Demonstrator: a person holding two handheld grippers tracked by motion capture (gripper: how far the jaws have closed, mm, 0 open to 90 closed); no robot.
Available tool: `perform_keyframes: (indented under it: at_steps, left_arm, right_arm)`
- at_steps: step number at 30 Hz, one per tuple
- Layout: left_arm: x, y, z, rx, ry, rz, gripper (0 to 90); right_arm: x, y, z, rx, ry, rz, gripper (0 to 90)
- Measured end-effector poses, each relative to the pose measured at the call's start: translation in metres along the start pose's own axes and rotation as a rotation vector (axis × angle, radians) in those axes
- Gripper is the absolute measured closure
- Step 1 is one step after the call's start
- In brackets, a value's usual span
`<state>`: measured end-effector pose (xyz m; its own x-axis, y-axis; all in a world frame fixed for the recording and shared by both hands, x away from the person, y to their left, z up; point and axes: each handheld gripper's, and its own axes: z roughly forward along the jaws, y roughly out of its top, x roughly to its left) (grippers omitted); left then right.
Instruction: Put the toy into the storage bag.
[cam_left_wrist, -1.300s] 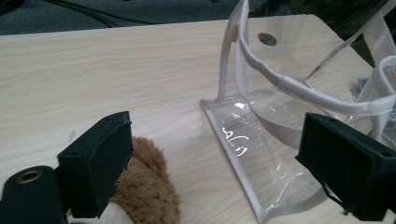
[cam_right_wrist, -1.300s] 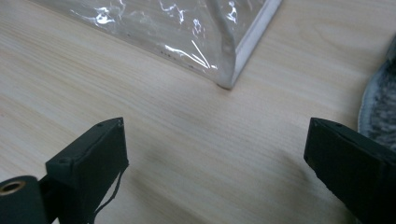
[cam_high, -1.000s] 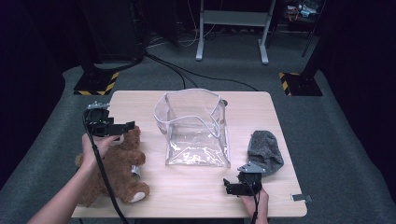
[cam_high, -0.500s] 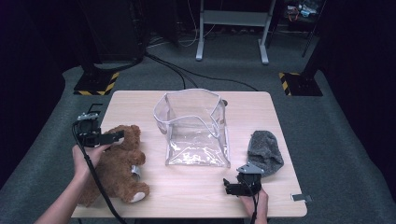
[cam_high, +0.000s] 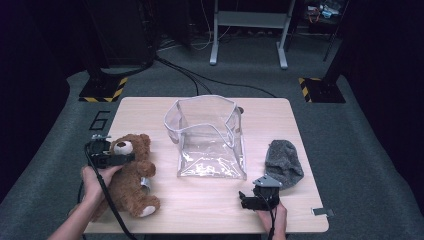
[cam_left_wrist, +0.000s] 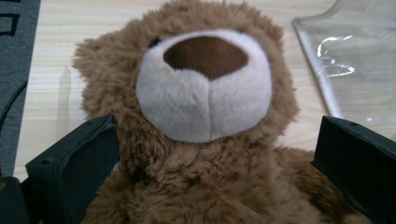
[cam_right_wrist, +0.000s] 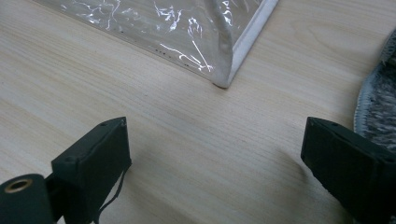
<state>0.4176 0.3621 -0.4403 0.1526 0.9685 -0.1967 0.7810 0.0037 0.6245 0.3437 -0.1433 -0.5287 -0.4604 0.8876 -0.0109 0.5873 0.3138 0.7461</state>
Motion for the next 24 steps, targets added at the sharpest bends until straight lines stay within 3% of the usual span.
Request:
perform_keyframes:
  at_steps: [10, 14, 17, 24]
  left_arm:
    - [0.009, -0.013, 0.020, 0.072, 0.022, -0.033, 4.1]
    - [0.016, -0.017, 0.026, 0.092, -0.013, -0.073, 4.2]
    - [0.018, -0.017, 0.029, 0.109, -0.031, -0.078, 7.9]
    - [0.013, -0.015, 0.031, 0.130, -0.037, -0.012, 25.8]
  right_arm:
    - [0.001, 0.000, 0.000, 0.001, 0.001, -0.003, 7.2]
    - [0.001, 0.000, 0.000, 0.004, -0.001, 0.000, 7.3]
    - [0.001, 0.000, 0.001, 0.008, -0.002, 0.001, 7.5]
    - [0.001, 0.000, 0.001, 0.011, -0.009, 0.003, 8.0]
